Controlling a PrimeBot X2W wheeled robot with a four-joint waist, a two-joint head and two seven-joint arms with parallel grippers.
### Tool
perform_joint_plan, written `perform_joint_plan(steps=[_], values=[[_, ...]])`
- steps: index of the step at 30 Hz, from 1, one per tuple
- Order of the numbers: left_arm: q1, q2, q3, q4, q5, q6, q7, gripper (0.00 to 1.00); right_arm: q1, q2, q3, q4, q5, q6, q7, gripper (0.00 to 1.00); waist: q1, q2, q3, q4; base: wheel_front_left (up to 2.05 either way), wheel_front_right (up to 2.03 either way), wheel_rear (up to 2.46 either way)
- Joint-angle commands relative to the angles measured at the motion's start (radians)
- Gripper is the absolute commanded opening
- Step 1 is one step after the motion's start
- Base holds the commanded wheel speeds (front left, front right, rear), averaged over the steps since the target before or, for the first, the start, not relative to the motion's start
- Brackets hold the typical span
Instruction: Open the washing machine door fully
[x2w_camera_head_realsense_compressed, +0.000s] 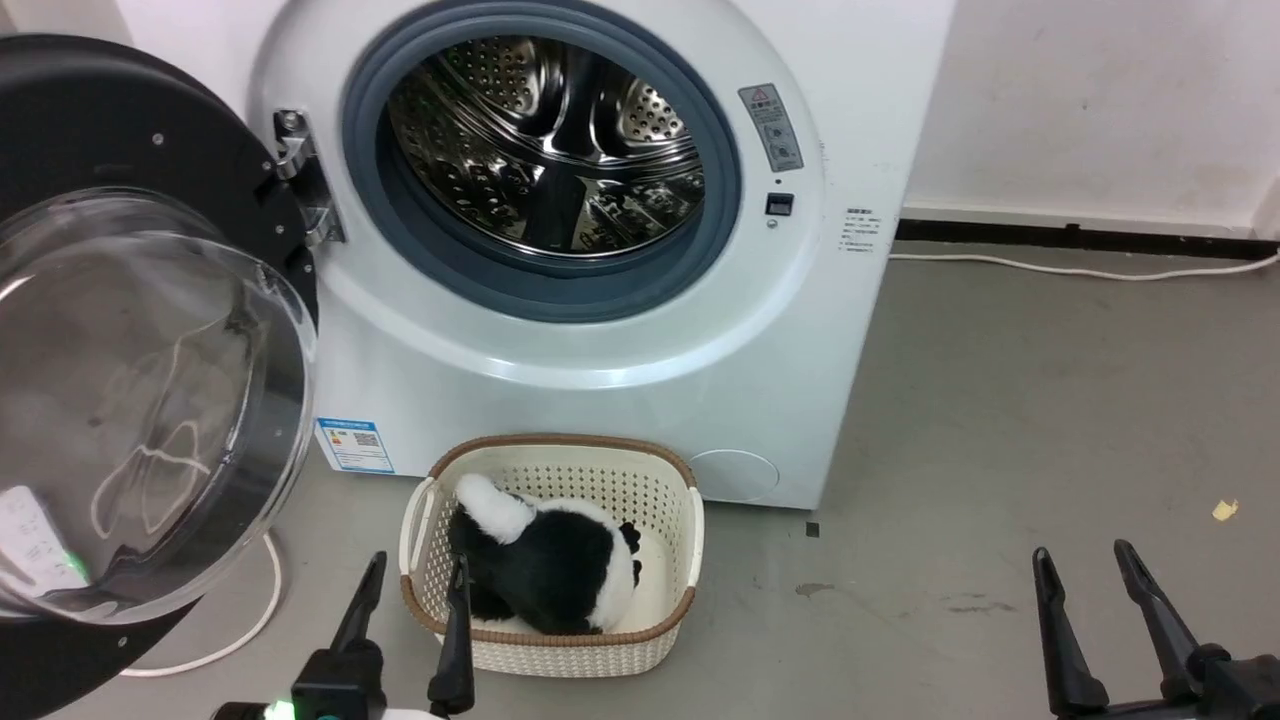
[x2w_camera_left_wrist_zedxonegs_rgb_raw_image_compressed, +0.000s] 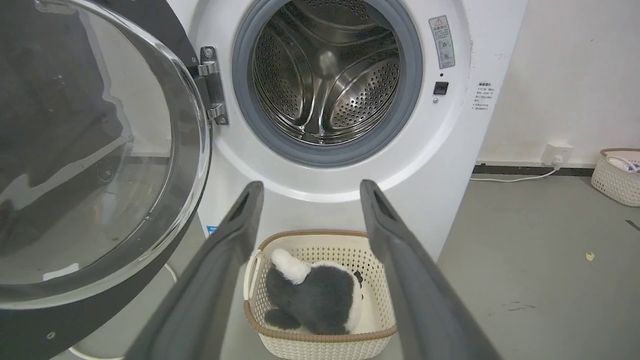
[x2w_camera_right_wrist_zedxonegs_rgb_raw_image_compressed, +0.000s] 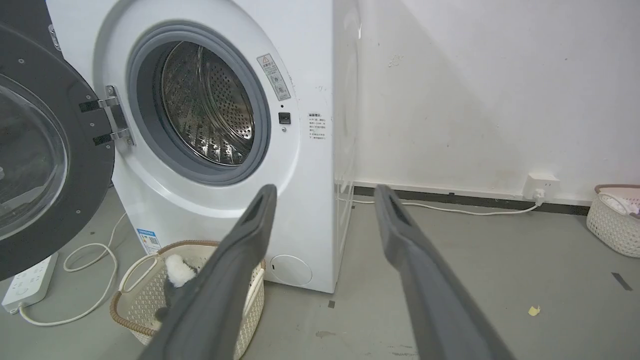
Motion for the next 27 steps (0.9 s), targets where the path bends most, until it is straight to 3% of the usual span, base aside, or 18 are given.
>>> perform_joint_plan(steps=[1, 14, 15, 27], values=[[0.015, 0.001, -0.007, 0.005, 0.012, 0.001, -0.005, 1.0, 0.015, 0.004, 0.002, 0.003, 0.009, 0.001, -0.008, 1.0, 0.0, 0.0, 0.002, -0.004, 0.0, 0.0, 0.0], [0.004, -0.017, -0.014, 0.009, 0.027, 0.015, -0.005, 1.0, 0.011, 0.004, 0.008, 0.014, 0.01, 0.001, -0.009, 1.0, 0.0, 0.0, 0.008, -0.006, 0.0, 0.0, 0.0], [0.001, -0.016, -0.011, 0.006, 0.021, 0.013, 0.0, 0.0, 0.0, 0.0, 0.01, 0.012, 0.003, 0.0, 0.0, 0.0, 0.0, 0.0, 0.009, -0.006, 0.0, 0.0, 0.0], [-0.002, -0.017, -0.006, 0.001, 0.026, 0.006, 0.013, 0.0, -0.008, 0.0, 0.015, 0.012, -0.002, 0.0, 0.014, 0.0, 0.0, 0.0, 0.01, -0.008, 0.0, 0.0, 0.0]])
